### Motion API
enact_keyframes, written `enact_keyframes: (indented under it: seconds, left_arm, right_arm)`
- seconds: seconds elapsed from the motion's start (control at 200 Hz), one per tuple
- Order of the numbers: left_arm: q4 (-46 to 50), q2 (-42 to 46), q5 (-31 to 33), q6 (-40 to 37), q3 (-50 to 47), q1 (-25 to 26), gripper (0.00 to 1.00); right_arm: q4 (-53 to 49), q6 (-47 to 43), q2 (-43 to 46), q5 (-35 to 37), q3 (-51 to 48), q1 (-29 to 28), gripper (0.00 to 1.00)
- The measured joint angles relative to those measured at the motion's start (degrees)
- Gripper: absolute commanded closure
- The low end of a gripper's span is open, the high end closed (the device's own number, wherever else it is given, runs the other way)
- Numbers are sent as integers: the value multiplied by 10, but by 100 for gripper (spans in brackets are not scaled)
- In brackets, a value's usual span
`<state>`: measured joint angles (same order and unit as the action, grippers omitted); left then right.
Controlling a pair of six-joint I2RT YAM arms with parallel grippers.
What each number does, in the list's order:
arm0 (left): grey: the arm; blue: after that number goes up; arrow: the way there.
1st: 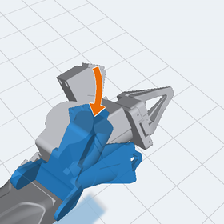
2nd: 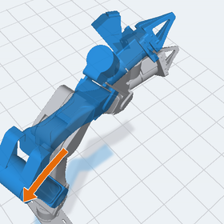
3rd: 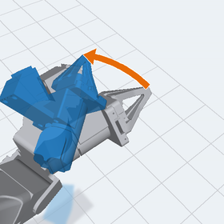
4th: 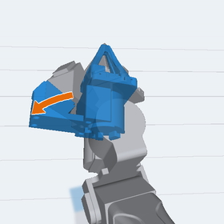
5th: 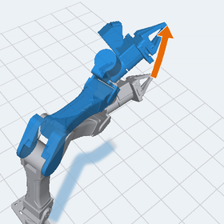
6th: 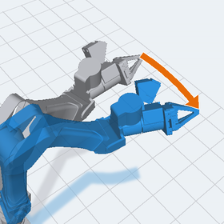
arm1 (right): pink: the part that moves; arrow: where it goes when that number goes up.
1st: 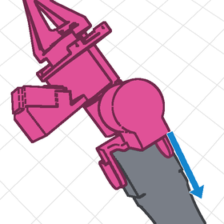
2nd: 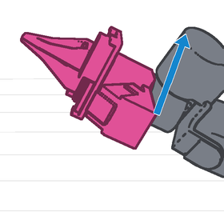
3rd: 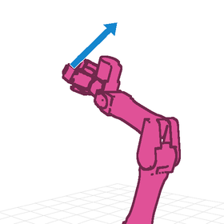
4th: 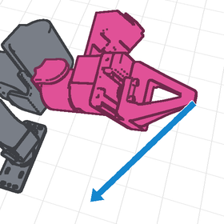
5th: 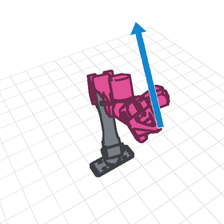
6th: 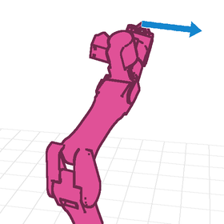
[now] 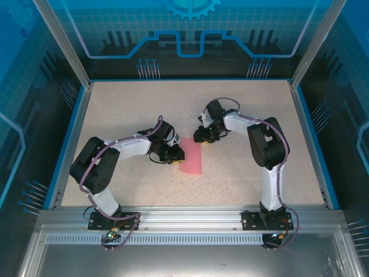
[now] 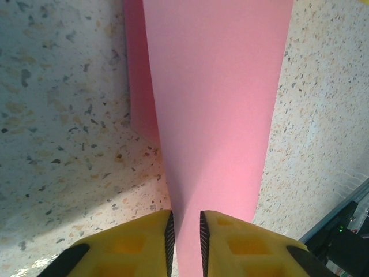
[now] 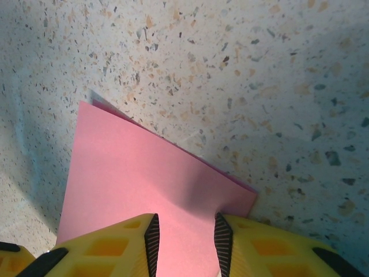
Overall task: Fold a paper plane with a square sheet of paper (fold left side to right side)
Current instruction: Third fold the triangle at the center of the table.
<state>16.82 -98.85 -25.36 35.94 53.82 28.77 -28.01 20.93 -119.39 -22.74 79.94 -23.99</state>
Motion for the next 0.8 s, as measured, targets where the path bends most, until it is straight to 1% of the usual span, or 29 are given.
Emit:
enact_keyframes:
  seconds: [0.17, 0.275, 0.365, 0.5, 0.645, 0.715, 0.8]
  left_arm:
    - [1, 0, 0, 1, -1, 0, 95]
    - [-1, 0, 0, 2, -3, 0, 98]
    - [0, 0, 0, 13, -4, 0, 100]
    - [-2, 0, -5, 47, -5, 0, 100]
    - [-6, 0, -18, 92, -5, 0, 100]
    - [-9, 0, -26, 109, -5, 0, 100]
    - [-10, 0, -35, 123, -5, 0, 100]
  right_arm:
    - [2, -2, 0, -2, 0, 0, 61]
    - [12, -6, 4, -2, -3, 0, 55]
    - [36, -17, 30, 4, -34, 1, 50]
    - [63, -43, 123, 22, -113, 1, 43]
    - [88, -82, 275, 56, -215, -9, 36]
    - [97, -99, 338, 79, -261, -33, 32]
    - [110, -119, 405, 124, -323, -93, 28]
